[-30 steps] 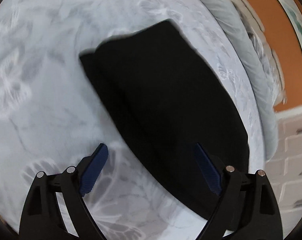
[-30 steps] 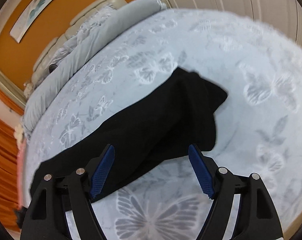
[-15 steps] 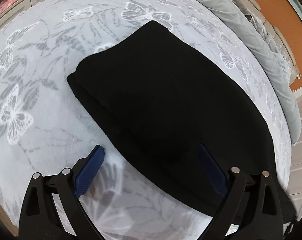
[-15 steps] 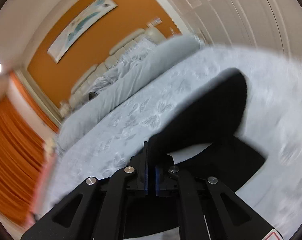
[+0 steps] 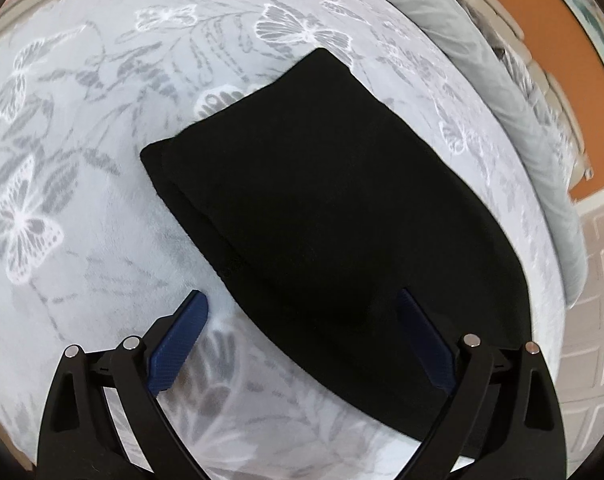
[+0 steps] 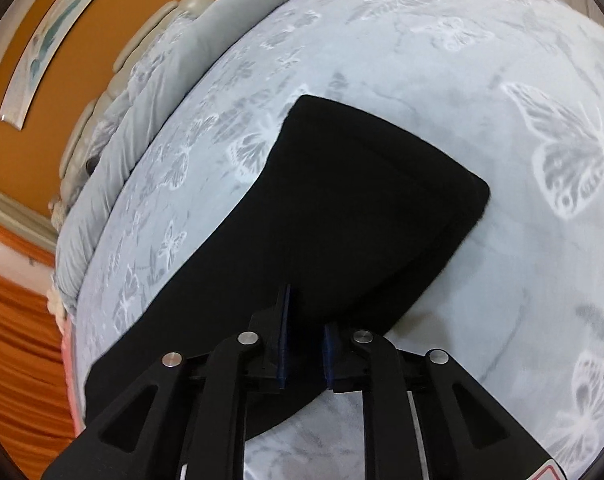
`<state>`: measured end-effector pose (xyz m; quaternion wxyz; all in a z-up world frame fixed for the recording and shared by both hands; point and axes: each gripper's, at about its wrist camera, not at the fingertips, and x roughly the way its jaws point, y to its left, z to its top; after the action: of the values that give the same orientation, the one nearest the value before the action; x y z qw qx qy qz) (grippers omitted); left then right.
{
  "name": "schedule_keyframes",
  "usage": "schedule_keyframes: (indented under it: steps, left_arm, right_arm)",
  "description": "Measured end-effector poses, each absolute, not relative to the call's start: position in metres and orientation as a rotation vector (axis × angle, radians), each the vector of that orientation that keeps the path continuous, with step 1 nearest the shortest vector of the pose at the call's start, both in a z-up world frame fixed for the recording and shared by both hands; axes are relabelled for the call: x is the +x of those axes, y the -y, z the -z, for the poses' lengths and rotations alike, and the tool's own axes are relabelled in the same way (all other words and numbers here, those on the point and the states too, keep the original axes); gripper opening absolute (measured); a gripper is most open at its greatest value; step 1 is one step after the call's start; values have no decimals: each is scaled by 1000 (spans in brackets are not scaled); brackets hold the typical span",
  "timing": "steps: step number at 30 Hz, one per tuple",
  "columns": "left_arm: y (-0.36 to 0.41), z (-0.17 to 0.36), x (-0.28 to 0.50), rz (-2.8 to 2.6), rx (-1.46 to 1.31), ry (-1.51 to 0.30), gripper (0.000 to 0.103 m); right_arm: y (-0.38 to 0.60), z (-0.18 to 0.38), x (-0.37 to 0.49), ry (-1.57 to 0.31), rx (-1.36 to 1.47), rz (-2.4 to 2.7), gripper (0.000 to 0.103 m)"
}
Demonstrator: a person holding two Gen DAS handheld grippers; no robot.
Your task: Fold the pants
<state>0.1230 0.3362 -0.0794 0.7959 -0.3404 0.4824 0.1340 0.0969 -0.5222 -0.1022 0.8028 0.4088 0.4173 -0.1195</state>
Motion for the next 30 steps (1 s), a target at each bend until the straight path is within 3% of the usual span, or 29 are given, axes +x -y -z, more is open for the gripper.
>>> schedule_keyframes:
  steps: [1, 2, 3, 4, 5, 8, 15, 16, 18, 19, 21, 24, 27, 30]
  left_arm:
    - [-338, 80, 123, -281, -741, -1033, 92]
    - [-342, 79, 121, -285, -743, -1028, 82]
    - [-346, 78, 118, -295, -742, -1020, 64]
    - [-351, 76, 116, -290, -760, -1013, 61]
    - [-362, 76, 112, -262, -832, -1002, 62]
    - [-391, 82, 100, -224, -1041, -965, 94]
    - [-404, 77, 97, -173, -1072, -926, 92]
    - [-401, 74, 102, -160, -1063, -922, 89]
    - [-395, 74, 114, -140, -1030, -937, 66]
    - [-393, 78, 121, -166, -992, -966, 61]
    - [-390, 83, 131, -211, -942, -1004, 27]
    - [-395, 77, 122, -215, -985, -971, 15]
    - [-399, 61, 111, -228, -938, -941, 11]
    - [-404, 87, 115, -280, -911, -1044, 13]
  right_arm:
    - [522, 101, 94, -894, 885, 262, 21]
    - [522, 98, 92, -892, 892, 269, 25]
    - [520, 94, 89, -889, 901, 280, 34]
    - [519, 91, 86, -887, 908, 290, 43]
    - [517, 87, 82, -884, 912, 299, 47]
    - [510, 72, 68, -887, 853, 327, 53]
    - [492, 52, 42, -886, 819, 337, 57]
    - [488, 49, 39, -880, 840, 327, 57]
    - [473, 41, 37, -867, 844, 308, 57]
    - [466, 39, 38, -867, 836, 298, 58]
    - [445, 34, 43, -878, 802, 264, 63]
    - [417, 29, 52, -893, 713, 226, 63]
    - [394, 14, 55, -861, 555, 246, 63]
    - [391, 10, 57, -855, 485, 267, 70]
